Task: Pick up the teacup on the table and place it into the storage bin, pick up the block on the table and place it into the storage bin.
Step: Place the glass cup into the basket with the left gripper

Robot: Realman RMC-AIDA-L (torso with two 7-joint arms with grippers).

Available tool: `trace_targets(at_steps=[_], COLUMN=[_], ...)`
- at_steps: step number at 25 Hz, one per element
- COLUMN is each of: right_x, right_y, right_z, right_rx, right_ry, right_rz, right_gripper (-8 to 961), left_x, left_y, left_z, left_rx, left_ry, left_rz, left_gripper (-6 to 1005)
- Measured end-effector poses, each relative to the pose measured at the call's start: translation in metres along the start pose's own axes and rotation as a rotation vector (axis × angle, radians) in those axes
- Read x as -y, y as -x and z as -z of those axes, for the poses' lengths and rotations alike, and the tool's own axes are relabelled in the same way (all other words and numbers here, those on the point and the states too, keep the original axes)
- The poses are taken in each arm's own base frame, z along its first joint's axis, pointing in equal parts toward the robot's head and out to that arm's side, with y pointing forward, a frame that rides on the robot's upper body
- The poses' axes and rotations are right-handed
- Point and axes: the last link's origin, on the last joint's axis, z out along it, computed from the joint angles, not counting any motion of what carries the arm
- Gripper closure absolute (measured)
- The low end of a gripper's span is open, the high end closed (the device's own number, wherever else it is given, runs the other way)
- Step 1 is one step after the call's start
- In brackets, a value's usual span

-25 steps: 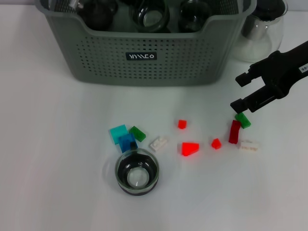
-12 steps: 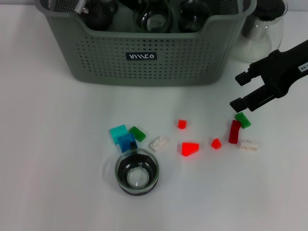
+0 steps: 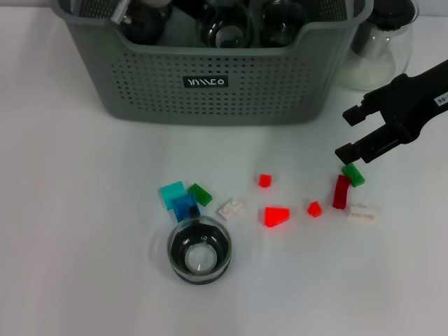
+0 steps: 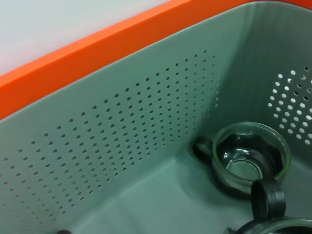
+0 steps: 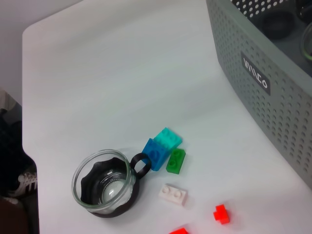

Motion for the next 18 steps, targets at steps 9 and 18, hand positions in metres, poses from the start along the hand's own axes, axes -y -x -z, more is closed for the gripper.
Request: trace_targets(at_steps=[9, 18], right_x=[0.0, 0.0003], right_y=[-0.003, -0.003], right_z=[-0.0004, -0.0004], right_rx=[0.0, 0.001], right_ry=[0.0, -0.001], right_rz=[-0.005, -0.005], right_gripper=[40, 38], left_x=[-0.0021, -0.0019], left_y=[0.0009, -0.0003], left_z=[-0.0007, 0.0003], left_rx=[0.005, -0.001], left_ry=[0.006, 0.005], left_rz=[-0.004, -0.001], left_gripper=[952, 913])
